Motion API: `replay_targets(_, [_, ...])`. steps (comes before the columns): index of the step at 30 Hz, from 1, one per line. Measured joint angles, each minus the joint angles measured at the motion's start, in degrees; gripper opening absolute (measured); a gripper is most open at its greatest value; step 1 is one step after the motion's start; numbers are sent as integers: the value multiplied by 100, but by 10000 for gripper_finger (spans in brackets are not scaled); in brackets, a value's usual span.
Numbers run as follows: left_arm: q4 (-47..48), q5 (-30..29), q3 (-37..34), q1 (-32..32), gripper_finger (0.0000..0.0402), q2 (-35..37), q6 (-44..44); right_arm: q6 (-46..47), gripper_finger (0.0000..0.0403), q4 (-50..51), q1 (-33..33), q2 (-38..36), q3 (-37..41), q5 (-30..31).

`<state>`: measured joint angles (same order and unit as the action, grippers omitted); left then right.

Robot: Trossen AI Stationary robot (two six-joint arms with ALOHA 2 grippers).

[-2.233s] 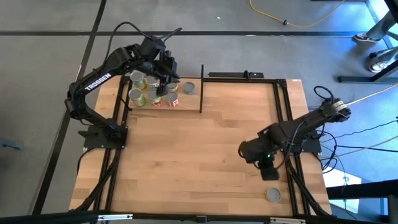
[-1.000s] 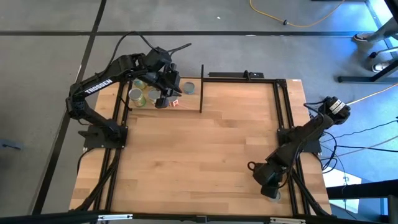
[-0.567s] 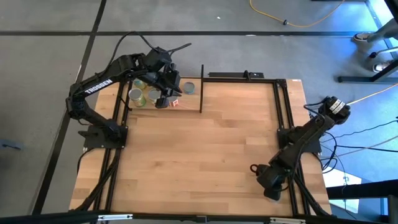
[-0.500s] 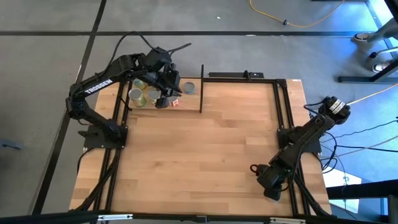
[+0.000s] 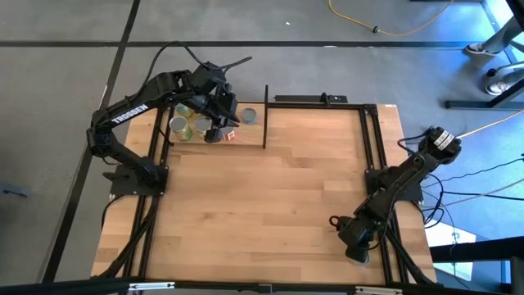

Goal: Pick and place cans onto a shelf
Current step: Put the canned mushroom on the shelf

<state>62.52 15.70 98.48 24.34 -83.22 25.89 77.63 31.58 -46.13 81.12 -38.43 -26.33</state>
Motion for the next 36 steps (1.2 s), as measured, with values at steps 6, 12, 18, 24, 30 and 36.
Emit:
replay_targets(6, [0, 2, 0, 0, 59, 0, 0, 27, 89, 25, -92, 0, 47, -20])
replay_targets(12, [0, 2, 0, 0, 59, 0, 0, 240, 89, -3, -233, 0, 47, 26])
replay_targets(18, [0, 2, 0, 0, 59, 0, 9, 315, 89, -1, -306, 0, 47, 386])
replay_targets(24, [0, 2, 0, 0, 59, 0, 13, 314, 89, 54, -306, 2, 47, 424])
replay_targets(30, [0, 2, 0, 0, 59, 0, 13, 310, 89, 106, -307, 97, 47, 422])
replay_targets(36, [0, 2, 0, -2, 59, 0, 9, 310, 89, -17, -306, 358, 19, 333])
